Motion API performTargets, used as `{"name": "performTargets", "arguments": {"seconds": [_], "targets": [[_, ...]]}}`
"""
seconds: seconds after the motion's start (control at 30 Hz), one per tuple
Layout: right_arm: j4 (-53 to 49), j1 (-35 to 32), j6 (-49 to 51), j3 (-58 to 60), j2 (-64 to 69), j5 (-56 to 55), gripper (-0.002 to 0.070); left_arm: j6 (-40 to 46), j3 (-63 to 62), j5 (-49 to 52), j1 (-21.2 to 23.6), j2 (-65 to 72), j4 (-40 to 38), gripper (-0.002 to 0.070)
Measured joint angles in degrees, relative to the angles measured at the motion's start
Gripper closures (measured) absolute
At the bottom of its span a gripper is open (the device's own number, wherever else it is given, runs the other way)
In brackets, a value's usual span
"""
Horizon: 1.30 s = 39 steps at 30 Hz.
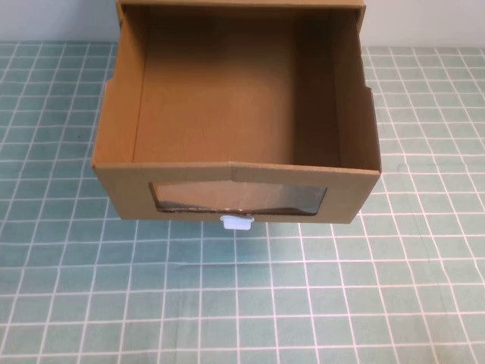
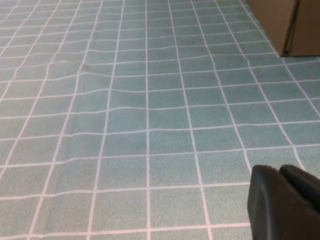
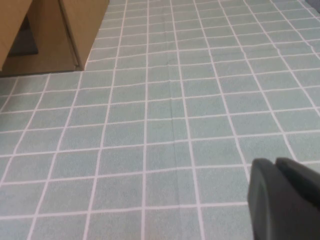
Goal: Close the shoe box
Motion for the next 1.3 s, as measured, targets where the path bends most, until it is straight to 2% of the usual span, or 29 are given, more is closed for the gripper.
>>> {"name": "performTargets", "arguments": {"seconds": [0.83, 0.9, 1.1, 1.3], "targets": [[0.0, 0.0, 0.0, 0.0, 0.0, 0.0, 0.0688, 0.0, 0.0, -0.4, 0.0, 0.0, -1.5, 0.068], [0.0, 0.0, 0.0, 0.0, 0.0, 0.0, 0.0688, -0.38, 0.0, -1.63, 0.0, 0.0, -3.99, 0.068], [0.0, 0.0, 0.0, 0.0, 0.0, 0.0, 0.0688, -6.39, 0.0, -11.83, 0.0, 0.0, -20.17, 0.068], [0.0, 0.0, 0.0, 0.0, 0.0, 0.0, 0.0687, -7.22, 0.0, -14.51, 0.0, 0.0, -23.24, 0.068]]}}
